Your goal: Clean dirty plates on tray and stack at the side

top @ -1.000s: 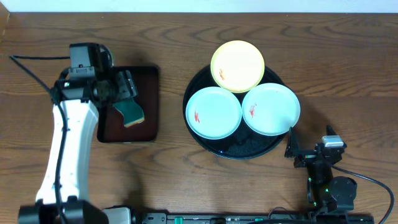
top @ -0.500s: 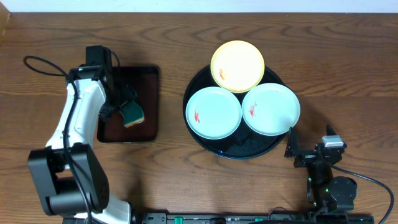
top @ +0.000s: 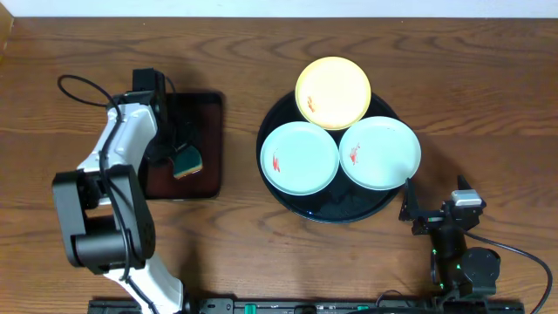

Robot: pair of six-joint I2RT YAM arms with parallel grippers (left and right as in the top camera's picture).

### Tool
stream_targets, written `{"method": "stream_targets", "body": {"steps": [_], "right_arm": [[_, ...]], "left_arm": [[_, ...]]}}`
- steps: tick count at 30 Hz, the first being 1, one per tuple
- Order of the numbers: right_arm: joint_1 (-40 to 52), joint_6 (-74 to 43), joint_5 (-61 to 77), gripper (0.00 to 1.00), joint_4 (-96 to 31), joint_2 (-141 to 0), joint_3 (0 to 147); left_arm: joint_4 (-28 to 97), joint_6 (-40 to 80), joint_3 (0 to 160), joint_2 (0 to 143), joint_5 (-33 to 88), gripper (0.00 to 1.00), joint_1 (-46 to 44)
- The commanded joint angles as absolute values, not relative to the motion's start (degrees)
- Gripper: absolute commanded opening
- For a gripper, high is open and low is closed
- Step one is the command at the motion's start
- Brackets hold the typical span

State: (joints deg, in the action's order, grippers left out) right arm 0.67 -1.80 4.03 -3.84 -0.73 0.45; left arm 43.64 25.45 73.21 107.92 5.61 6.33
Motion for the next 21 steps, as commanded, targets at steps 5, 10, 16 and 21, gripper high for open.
{"method": "stream_targets", "body": {"steps": [5, 10, 16, 21], "right_arm": [[1.1, -0.8, 3.9, 0.99, -4.1, -0.5, 0.4], [1.1, -0.8, 3.9, 0.99, -4.1, -0.5, 0.4], [1.1, -0.8, 3.9, 0.99, -4.1, -0.5, 0.4], [1.1, -0.8, 3.9, 0.99, -4.1, -0.5, 0.4]], "left_arm": [[43.8, 24.7, 72.4, 111.6, 3.3, 0.77, 6.5], [42.7, 24.0, 72.3, 111.7, 2.9, 0.72, 6.5], [41.8, 22.0, 72.2, 112.1, 2.9, 0.72, 6.5], [40.8, 22.1, 71.5, 113.5, 2.9, 0.73, 6.5]]}}
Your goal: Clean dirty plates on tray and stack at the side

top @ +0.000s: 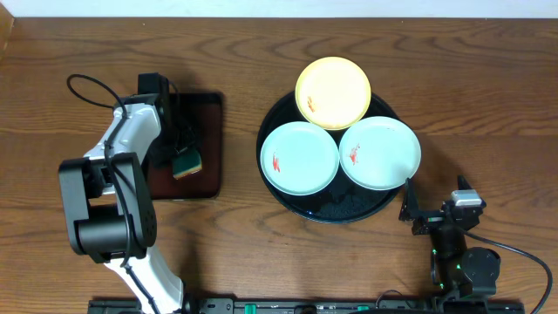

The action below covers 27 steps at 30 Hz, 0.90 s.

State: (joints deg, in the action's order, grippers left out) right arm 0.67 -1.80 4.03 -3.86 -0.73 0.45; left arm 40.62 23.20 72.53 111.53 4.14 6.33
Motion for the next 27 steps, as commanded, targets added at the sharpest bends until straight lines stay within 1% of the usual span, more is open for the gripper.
{"method": "stream_targets", "body": {"steps": [1, 5, 6, 9, 14, 15, 17, 21, 23, 25, 27], "right_arm": [[1.1, -0.8, 3.9, 0.99, -4.1, -0.5, 0.4], [1.1, -0.8, 3.9, 0.99, -4.1, -0.5, 0.4], [1.1, -0.8, 3.9, 0.99, -4.1, -0.5, 0.4], [1.1, -0.8, 3.9, 0.99, -4.1, -0.5, 0.4], [1.1, -0.8, 3.9, 0.99, -4.1, -0.5, 0.4], [1.1, -0.8, 3.9, 0.99, -4.1, -0.5, 0.4], [1.1, -0.8, 3.9, 0.99, -4.1, -0.5, 0.4], [1.1, -0.8, 3.9, 0.99, -4.1, -0.5, 0.4], [1.1, -0.8, 3.9, 0.99, -4.1, -0.5, 0.4], [1.1, -0.8, 3.9, 0.99, -4.1, -0.5, 0.4], [1.1, -0.8, 3.9, 0.99, -4.1, -0.5, 0.4]], "left_arm": [[40.8, 22.1, 71.5, 113.8, 2.9, 0.76, 6.5], [40.9, 22.1, 71.5, 114.5, 2.9, 0.76, 6.5], [40.8, 22.1, 71.5, 114.6, 2.9, 0.73, 6.5], [40.3, 22.1, 71.5, 114.6, 2.9, 0.59, 6.5], [40.2, 22.1, 71.5, 114.5, 2.9, 0.41, 6.5], [40.2, 22.1, 71.6, 114.4, 2.9, 0.33, 6.5], [40.2, 22.1, 71.6, 113.9, 2.9, 0.26, 6.5], [40.2, 22.1, 71.9, 111.4, 3.0, 0.19, 6.5], [40.2, 22.1, 71.9, 109.3, 3.0, 0.08, 6.5], [40.2, 22.1, 71.9, 107.2, 3.0, 0.08, 6.5], [40.2, 22.1, 71.9, 101.7, 3.7, 0.07, 6.5]]}}
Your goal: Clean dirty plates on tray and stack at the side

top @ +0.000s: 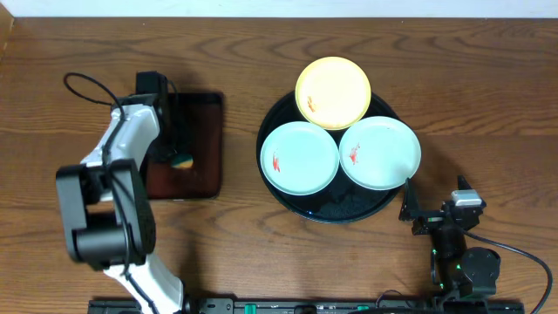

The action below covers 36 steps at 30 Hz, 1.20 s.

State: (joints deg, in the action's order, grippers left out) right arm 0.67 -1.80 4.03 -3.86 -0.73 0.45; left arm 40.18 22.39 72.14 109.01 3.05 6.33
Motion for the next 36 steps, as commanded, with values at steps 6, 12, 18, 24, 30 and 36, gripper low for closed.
{"method": "stream_targets", "body": {"steps": [6, 12, 18, 24, 30, 36], "right_arm": [[1.1, -0.8, 3.9, 0.99, -4.1, -0.5, 0.4], [1.1, -0.8, 3.9, 0.99, -4.1, -0.5, 0.4], [1.1, -0.8, 3.9, 0.99, -4.1, -0.5, 0.4], [1.1, -0.8, 3.9, 0.99, -4.1, -0.5, 0.4], [1.1, -0.8, 3.9, 0.99, -4.1, -0.5, 0.4], [1.1, -0.8, 3.9, 0.99, -4.1, -0.5, 0.4]], "left_arm": [[39.8, 22.1, 71.9, 92.5, 5.6, 0.07, 6.5], [39.8, 22.1, 71.9, 85.8, 5.6, 0.07, 6.4], [39.5, 22.1, 71.0, 88.4, 5.3, 0.08, 6.4], [36.3, 22.1, 68.9, 97.8, 5.4, 0.07, 6.4], [37.3, 22.1, 69.1, 99.7, 5.6, 0.08, 6.5], [38.7, 22.1, 70.0, 91.4, 6.9, 0.07, 6.5]]}}
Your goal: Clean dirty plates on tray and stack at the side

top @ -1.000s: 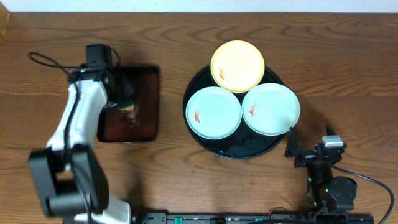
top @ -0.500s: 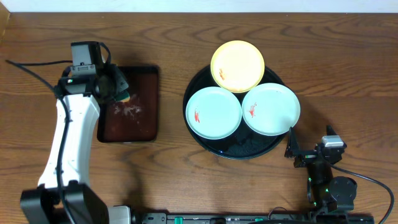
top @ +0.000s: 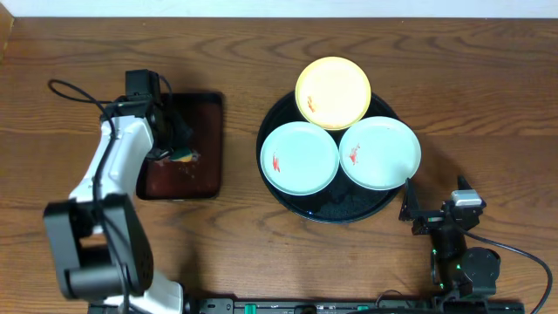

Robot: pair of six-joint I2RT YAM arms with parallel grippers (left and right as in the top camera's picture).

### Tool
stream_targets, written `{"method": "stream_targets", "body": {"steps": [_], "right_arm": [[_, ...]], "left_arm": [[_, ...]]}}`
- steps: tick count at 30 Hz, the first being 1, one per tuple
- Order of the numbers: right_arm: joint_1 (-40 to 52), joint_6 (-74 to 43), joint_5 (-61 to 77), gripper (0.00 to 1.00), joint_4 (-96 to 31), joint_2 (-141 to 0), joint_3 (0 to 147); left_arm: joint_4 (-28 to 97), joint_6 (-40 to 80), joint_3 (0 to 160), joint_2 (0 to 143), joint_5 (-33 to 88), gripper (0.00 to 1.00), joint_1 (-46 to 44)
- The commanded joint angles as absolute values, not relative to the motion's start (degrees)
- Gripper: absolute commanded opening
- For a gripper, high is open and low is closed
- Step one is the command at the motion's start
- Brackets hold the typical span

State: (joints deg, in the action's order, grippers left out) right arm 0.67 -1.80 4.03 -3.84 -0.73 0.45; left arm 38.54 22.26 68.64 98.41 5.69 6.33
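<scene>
Three dirty plates lie on the round dark tray (top: 331,212): a yellow plate (top: 333,87) at the back, a pale blue plate (top: 299,161) front left and another pale blue plate (top: 384,157) front right. Each carries a small red stain. My left gripper (top: 178,150) hangs over the small brown tray (top: 205,131), shut on a yellow-green sponge (top: 185,158). My right gripper (top: 407,201) rests low near the round tray's front right rim; its fingers look shut with nothing in them.
The brown tray lies left of the round tray, with a strip of bare wooden table (top: 240,218) between them. A black cable (top: 74,87) loops behind the left arm. The right arm's base (top: 462,262) sits at the front right edge.
The left arm's elbow has swung out to the left and its wrist has shifted slightly left. The sponge remains in the gripper over the brown tray. The right arm and plates are unchanged.
At first the sponge lay flat on the brown tray with my left gripper right at it. The gripper stayed there a moment later. Then the sponge appeared smaller and turned, gripped between the fingers. Now it is still held over the tray with the arm shifted left.
</scene>
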Motion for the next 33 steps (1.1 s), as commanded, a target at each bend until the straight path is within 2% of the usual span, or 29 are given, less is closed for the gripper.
{"method": "stream_targets", "body": {"steps": [1, 7, 14, 19, 25, 33], "right_arm": [[1.1, -0.8, 3.9, 0.99, -4.1, -0.5, 0.4], [1.1, -0.8, 3.9, 0.99, -4.1, -0.5, 0.4], [1.1, -0.8, 3.9, 0.99, -4.1, -0.5, 0.4], [1.1, -0.8, 3.9, 0.99, -4.1, -0.5, 0.4], [1.1, -0.8, 3.9, 0.99, -4.1, -0.5, 0.4], [1.1, -0.8, 3.9, 0.99, -4.1, -0.5, 0.4]], "left_arm": [[38.7, 22.1, 70.0, 90.0, 7.3, 0.08, 6.5], [38.1, 22.1, 69.3, 85.6, 5.1, 0.07, 6.4], [30.9, 22.1, 63.3, 94.6, 3.4, 0.07, 6.4], [30.7, 22.1, 63.4, 98.5, 7.4, 0.07, 6.4], [31.1, 22.1, 65.4, 89.8, 12.5, 0.08, 6.4], [30.5, 18.1, 64.8, 80.0, 11.7, 0.07, 6.4]]}}
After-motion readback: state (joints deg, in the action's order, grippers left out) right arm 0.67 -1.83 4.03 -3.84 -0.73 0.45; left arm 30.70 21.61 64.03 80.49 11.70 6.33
